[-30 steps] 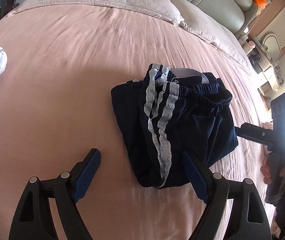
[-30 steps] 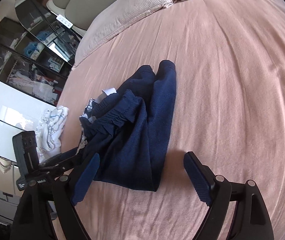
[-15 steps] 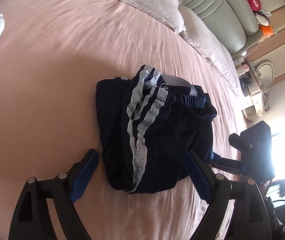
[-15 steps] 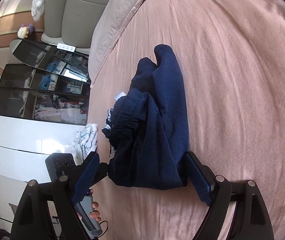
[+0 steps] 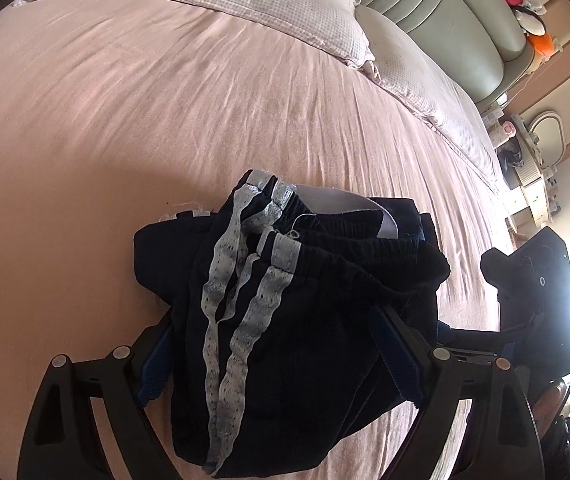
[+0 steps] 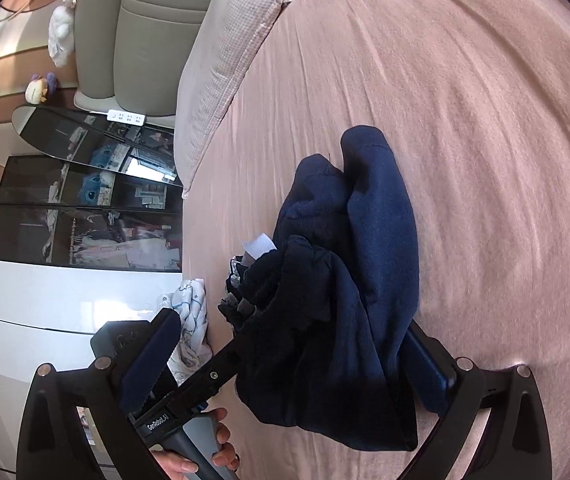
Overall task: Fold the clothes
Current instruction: 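Grasp the folded navy shorts with both tools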
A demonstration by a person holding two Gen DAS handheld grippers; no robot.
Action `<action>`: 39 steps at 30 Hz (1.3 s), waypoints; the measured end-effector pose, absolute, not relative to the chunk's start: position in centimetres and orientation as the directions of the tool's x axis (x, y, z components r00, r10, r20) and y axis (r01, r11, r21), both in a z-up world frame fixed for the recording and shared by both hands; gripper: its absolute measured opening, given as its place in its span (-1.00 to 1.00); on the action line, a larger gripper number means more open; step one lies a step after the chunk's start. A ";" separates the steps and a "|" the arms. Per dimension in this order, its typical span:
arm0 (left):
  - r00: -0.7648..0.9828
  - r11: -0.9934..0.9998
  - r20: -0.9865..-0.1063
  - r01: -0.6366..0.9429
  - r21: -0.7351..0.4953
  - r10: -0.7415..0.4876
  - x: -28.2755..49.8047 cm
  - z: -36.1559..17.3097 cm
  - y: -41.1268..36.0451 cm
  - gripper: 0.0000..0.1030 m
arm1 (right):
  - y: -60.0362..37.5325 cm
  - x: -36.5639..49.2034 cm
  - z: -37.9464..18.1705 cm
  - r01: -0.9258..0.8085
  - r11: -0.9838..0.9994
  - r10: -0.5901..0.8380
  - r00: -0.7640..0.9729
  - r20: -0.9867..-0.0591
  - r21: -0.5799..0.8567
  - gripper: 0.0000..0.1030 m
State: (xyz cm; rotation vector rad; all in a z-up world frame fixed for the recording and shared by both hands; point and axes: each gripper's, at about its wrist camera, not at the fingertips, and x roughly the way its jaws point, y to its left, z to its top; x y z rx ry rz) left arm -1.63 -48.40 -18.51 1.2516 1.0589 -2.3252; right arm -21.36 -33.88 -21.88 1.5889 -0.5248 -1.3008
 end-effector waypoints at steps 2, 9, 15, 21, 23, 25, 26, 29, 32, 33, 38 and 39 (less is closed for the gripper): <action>-0.575 -0.684 -0.814 0.560 -0.467 0.085 -2.2 -18.5 -48.5 0.71 | -34.3 -21.7 -22.0 0.222 -0.426 -0.813 0.332 -0.479 0.877 1.00; -0.624 -0.615 -0.768 0.552 -0.564 0.144 -1.0 -19.0 -48.7 0.71 | -35.0 -20.1 -21.3 0.359 -0.353 -0.774 0.406 -0.485 0.864 0.99; -0.668 -0.556 -0.722 0.537 -0.635 0.180 0.2 -19.3 -48.8 0.71 | -35.7 -18.1 -20.6 0.502 -0.345 -0.730 0.388 -0.563 0.793 1.00; -0.666 -0.588 -0.737 0.552 -0.591 0.114 -0.8 -19.1 -48.3 0.71 | -36.4 -19.0 -21.1 0.435 -0.389 -0.745 0.370 -0.555 0.812 1.00; -0.651 -0.624 -0.755 0.559 -0.546 0.077 -1.5 -18.9 -47.7 0.71 | -36.6 -18.9 -21.0 0.435 -0.410 -0.740 0.356 -0.571 0.802 0.99; -0.637 -0.651 -0.769 0.563 -0.509 0.051 -1.9 -18.8 -47.3 0.71 | -36.4 -18.9 -20.9 0.436 -0.441 -0.739 0.320 -0.593 0.784 0.72; -0.632 -0.657 -0.774 0.566 -0.498 0.041 -1.9 -18.8 -47.2 0.71 | -36.3 -18.9 -20.9 0.432 -0.456 -0.740 0.302 -0.601 0.778 0.58; -0.632 -0.664 -0.775 0.567 -0.488 0.030 -1.9 -18.9 -46.9 0.70 | -35.1 -19.4 -21.7 0.363 -0.481 -0.764 0.272 -0.585 0.798 0.16; -0.635 -0.656 -0.772 0.571 -0.493 0.028 -1.7 -19.0 -47.1 0.65 | -34.4 -19.7 -22.3 0.340 -0.493 -0.771 0.255 -0.583 0.801 -0.18; -0.638 -0.652 -0.769 0.572 -0.499 0.029 -1.6 -19.1 -47.2 0.62 | -34.2 -19.7 -22.5 0.330 -0.495 -0.775 0.251 -0.580 0.804 -0.30; -0.667 -0.592 -0.745 0.587 -0.552 0.033 -0.7 -19.4 -48.1 -0.17 | -33.5 -19.9 -23.2 0.282 -0.500 -0.791 0.236 -0.564 0.819 -0.59; -0.674 -0.575 -0.738 0.590 -0.567 0.035 -0.5 -19.5 -48.3 -0.46 | -33.5 -19.8 -23.2 0.274 -0.501 -0.793 0.234 -0.562 0.821 -0.60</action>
